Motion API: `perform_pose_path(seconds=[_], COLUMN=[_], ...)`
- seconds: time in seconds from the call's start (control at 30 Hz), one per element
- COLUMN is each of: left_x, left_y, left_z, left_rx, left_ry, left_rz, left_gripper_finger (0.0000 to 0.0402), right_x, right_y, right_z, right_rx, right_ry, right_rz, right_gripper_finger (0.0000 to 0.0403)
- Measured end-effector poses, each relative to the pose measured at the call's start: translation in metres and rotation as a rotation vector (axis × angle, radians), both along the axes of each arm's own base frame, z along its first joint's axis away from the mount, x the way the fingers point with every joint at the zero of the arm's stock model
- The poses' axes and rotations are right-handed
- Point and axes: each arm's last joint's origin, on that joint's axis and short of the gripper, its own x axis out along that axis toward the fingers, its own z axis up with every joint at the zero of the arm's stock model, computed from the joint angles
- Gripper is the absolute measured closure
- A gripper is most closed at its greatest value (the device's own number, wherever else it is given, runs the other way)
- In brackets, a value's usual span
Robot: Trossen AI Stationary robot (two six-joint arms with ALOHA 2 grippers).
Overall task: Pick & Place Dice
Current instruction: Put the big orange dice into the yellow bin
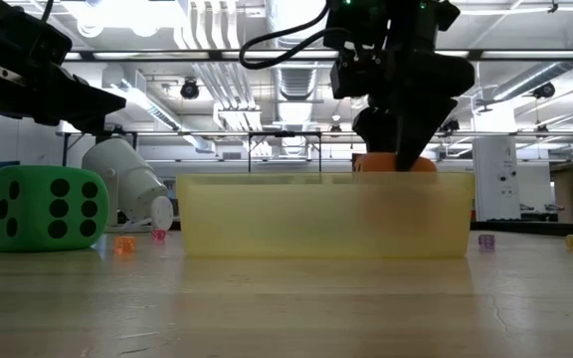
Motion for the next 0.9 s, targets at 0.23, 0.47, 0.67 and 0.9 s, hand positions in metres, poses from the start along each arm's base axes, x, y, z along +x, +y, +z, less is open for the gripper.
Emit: perform_pose_path(seconds=[0.23,0.47,0.67,0.9], left_x=[0.0000,0.0000,0.0000,0.0000], left_y=[0.0000,0.0000,0.0000,0.0000], left_z=[0.0000,0.0000,-0.0001,-0.0001], left_rx=[0.000,0.000,0.000,0.000], left_ry=[0.000,0.000,0.000,0.000], left_rz=[0.000,0.000,0.000,0.000], left_gripper_finger=[0.0394,0.0394,0.0394,0.0394], right_x=[-0.0001,0.0015,0.0014,0.0014], right_y=[0.0001,-0.0009,-0.0035,-0.0040], right_z=[0.0000,0.0006,-0.0002,-0.0003], right_rx=[0.007,0.002,0.017,0.017], right_ry=[0.003,-0.014,-0.014,-0.016], right_rz=[-0.029,-0.011,-0.045,-0.018], right_gripper_finger=[0.0032,0.0042,0.0010,0.0004])
